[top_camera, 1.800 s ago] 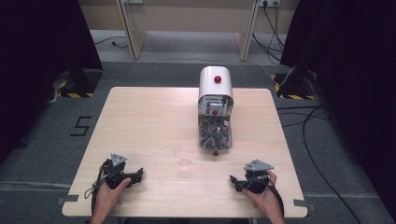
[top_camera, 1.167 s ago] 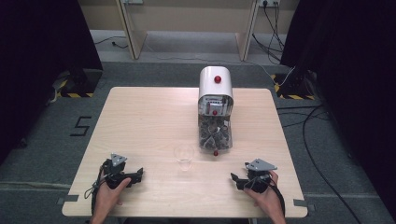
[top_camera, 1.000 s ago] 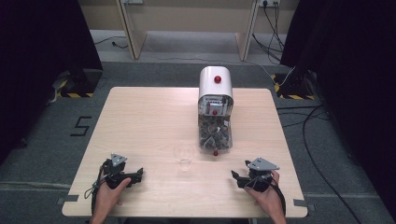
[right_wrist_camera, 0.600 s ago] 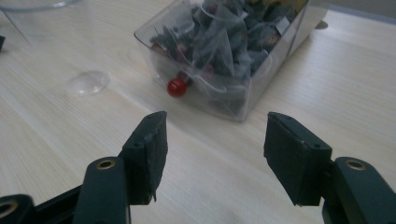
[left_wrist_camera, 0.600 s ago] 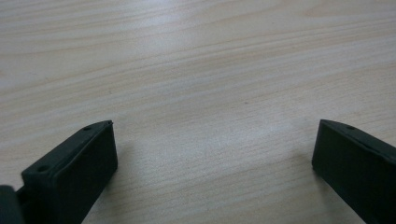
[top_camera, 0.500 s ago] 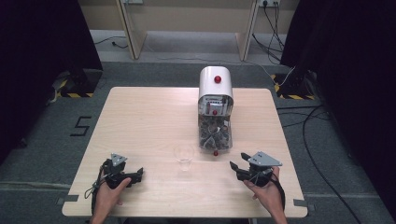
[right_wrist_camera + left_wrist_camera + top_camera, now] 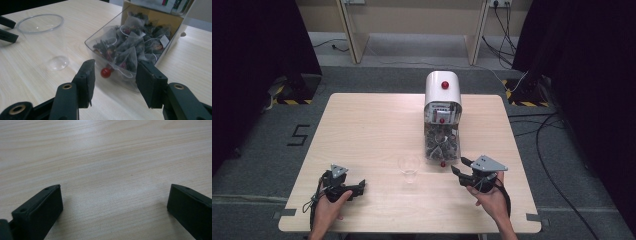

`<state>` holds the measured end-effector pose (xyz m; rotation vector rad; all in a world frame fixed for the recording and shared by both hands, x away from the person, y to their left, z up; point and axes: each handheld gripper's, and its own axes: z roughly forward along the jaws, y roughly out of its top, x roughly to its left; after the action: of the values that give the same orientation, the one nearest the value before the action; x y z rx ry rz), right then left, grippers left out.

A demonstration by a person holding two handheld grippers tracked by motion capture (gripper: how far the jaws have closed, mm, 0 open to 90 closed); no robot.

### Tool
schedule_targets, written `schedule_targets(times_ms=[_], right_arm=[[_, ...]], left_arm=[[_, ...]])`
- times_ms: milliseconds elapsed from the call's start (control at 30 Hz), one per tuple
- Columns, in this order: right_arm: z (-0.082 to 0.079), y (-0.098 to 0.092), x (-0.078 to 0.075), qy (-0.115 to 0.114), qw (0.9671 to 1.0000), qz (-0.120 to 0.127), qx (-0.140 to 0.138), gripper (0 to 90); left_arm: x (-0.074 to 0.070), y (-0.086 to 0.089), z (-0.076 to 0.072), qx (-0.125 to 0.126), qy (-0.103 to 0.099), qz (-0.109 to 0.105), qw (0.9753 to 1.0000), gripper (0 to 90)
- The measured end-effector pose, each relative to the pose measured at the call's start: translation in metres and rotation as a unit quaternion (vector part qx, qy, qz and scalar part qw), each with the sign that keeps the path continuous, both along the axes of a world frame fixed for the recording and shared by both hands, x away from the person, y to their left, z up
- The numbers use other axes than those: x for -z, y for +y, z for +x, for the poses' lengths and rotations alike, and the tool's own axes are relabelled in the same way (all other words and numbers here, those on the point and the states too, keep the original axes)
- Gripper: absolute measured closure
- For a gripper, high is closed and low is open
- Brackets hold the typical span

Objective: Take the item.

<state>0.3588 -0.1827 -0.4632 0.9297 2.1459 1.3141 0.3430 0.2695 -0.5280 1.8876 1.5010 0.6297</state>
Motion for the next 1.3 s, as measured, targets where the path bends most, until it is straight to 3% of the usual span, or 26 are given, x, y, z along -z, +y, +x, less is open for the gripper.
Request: schedule_targets(times_ms=[533,1300], right_arm=[[0.03,0.021,-0.009,0.007,0.9997,0.023,-0.009,47.4],[0.056,0.049,-0.007,0.027,0.9991,0.024,-0.021,46.8]], left_arm=[[0.0,0.0,0.0,0.0,0.0,0.0,1.0,0.0],[0.0,0.0,0.0,-0.001,-0.001,-0.001,1.0,0.0]])
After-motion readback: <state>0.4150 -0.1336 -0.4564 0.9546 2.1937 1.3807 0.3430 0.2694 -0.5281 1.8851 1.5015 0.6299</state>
